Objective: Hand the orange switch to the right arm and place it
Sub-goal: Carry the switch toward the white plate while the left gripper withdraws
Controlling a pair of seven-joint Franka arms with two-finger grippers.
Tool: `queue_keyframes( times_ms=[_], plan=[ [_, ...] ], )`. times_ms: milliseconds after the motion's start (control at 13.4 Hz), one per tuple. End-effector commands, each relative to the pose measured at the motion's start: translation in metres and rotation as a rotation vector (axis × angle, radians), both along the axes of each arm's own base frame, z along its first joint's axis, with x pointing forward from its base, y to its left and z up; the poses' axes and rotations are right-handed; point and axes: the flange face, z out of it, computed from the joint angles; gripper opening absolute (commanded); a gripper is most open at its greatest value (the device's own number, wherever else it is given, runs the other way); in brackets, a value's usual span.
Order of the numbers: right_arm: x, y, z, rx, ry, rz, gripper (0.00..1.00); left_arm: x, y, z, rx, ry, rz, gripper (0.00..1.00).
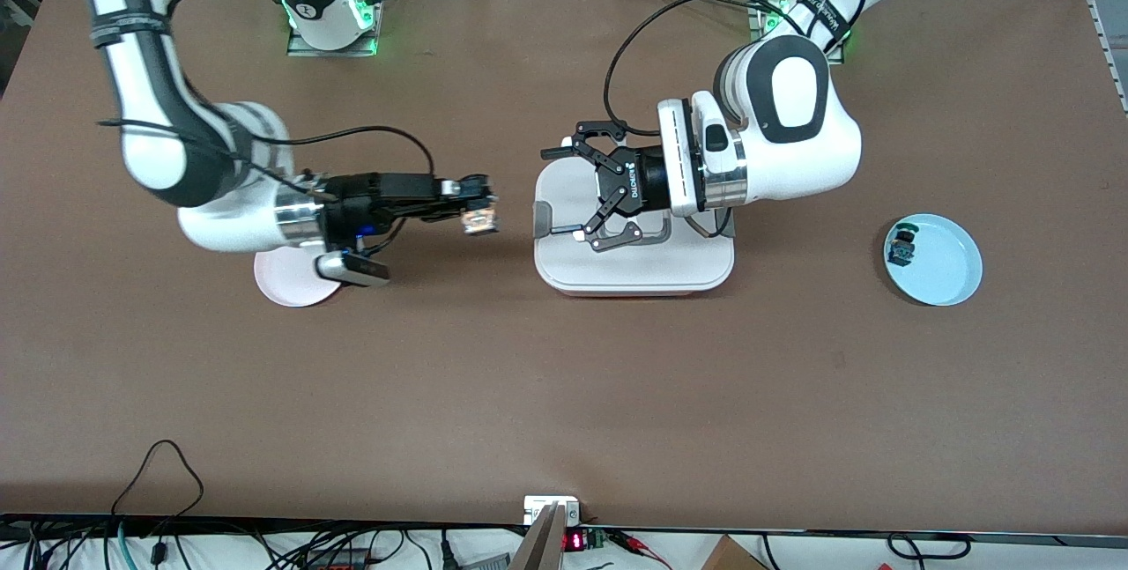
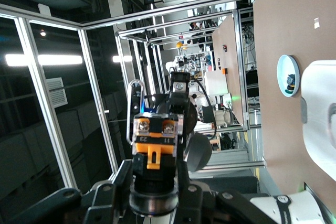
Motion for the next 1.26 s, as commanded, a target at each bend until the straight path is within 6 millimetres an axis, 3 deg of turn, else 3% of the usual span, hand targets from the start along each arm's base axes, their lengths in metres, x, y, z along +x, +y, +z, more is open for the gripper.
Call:
queue_keyframes(
  times_ms=[0, 223, 520, 818, 1041, 1190],
  plan=[
    [0.010, -0.042, 0.003, -0.027, -0.020, 0.063, 0.00, -0.003, 0.020, 0.002, -0.014, -0.026, -0.038, 1.00],
    [0.019, -0.107, 0.016, -0.180, -0.094, 0.130, 0.00, 0.001, 0.057, 0.004, 0.039, -0.072, -0.168, 1.00],
    [0.017, -0.182, 0.039, -0.505, -0.196, 0.260, 0.00, 0.007, 0.116, 0.019, 0.248, -0.001, -0.379, 1.00],
    [0.008, -0.211, 0.073, -0.906, -0.300, 0.342, 0.00, 0.000, 0.162, 0.019, 0.412, 0.176, -0.507, 1.00],
    [-0.003, -0.202, 0.111, -1.225, -0.374, 0.374, 0.00, -0.002, 0.214, 0.028, 0.582, 0.333, -0.547, 1.00],
    [-0.016, -0.195, 0.139, -1.385, -0.355, 0.357, 0.00, -0.005, 0.226, 0.040, 0.732, 0.440, -0.551, 1.00]
  ],
)
